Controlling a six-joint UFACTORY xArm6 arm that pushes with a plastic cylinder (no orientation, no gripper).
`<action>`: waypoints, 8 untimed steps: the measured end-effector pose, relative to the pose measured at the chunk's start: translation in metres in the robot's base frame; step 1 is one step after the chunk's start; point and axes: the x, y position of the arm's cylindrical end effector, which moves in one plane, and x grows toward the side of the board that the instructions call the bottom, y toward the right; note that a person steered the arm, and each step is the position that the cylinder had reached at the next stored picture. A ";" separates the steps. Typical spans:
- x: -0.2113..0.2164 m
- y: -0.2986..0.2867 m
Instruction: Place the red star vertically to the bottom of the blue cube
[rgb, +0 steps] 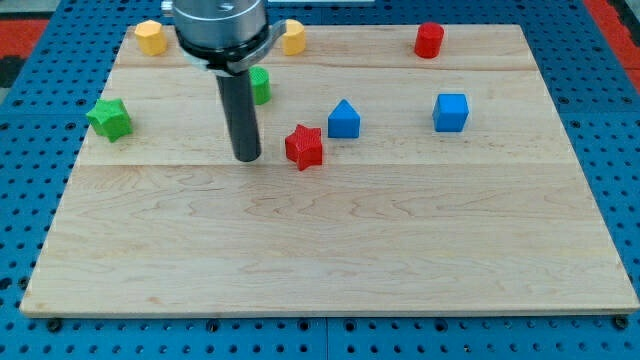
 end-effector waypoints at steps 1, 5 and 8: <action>0.015 -0.046; -0.012 0.086; 0.046 0.181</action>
